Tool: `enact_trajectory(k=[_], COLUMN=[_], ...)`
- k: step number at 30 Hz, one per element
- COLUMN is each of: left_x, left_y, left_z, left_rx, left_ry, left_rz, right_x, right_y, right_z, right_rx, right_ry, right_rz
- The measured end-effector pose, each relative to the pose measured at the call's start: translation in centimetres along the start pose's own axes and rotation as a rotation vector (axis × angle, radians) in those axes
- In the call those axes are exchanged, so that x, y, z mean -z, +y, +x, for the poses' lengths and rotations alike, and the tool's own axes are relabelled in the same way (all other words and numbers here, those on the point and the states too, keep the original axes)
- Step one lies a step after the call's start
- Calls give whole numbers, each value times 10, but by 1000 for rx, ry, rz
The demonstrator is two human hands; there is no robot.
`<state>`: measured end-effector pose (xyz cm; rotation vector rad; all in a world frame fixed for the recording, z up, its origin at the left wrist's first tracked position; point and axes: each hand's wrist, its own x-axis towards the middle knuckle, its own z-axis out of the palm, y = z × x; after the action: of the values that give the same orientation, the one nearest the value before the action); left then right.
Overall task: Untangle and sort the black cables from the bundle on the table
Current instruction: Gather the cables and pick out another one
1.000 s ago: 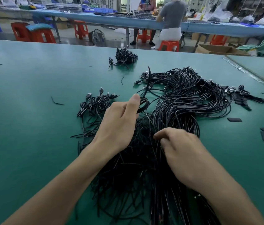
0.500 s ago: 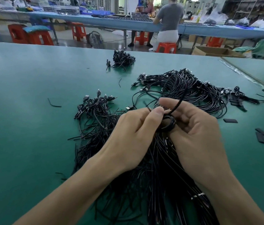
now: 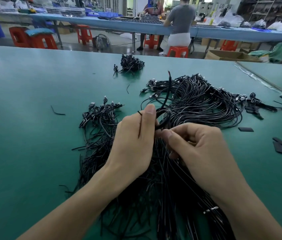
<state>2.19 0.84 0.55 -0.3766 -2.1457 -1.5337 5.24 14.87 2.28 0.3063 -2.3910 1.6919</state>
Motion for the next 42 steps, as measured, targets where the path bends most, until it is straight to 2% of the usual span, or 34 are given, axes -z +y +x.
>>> enact_trajectory(k=[5, 9, 13, 16, 18, 22, 26, 31, 37, 40, 42], left_x=[1, 2, 2, -2, -2, 5, 1, 2, 5, 0, 4], left_y=[-4, -10, -5, 0, 0, 4, 0, -5, 0, 10, 8], left_z=[0, 1, -1, 1, 5, -3, -11, -9, -9, 2, 0], left_rx=[13, 111, 172, 404, 492, 256, -17, -107, 57, 297, 498], left_ry=[-23, -191, -369, -509, -633, -736, -710, -689, -716, -720, -833], left_rz=[126, 247, 97, -126, -42, -126, 260, 288, 99, -42, -67], right_x=[-4, -4, 6, 15, 20, 27, 29, 27, 23, 15, 12], right_y=[-4, -6, -5, -3, -2, 3, 8, 8, 4, 1, 1], right_z=[-4, -8, -3, 0, 2, 6, 6, 7, 3, 2, 1], right_rx=[186, 312, 401, 400, 394, 336, 285, 318, 364, 383, 392], right_ry=[15, -18, 46, 62, 43, -47, -128, -106, -62, -27, -7], right_rz=[-291, -574, -555, -478, -462, -451, -507, -526, -563, -608, -636])
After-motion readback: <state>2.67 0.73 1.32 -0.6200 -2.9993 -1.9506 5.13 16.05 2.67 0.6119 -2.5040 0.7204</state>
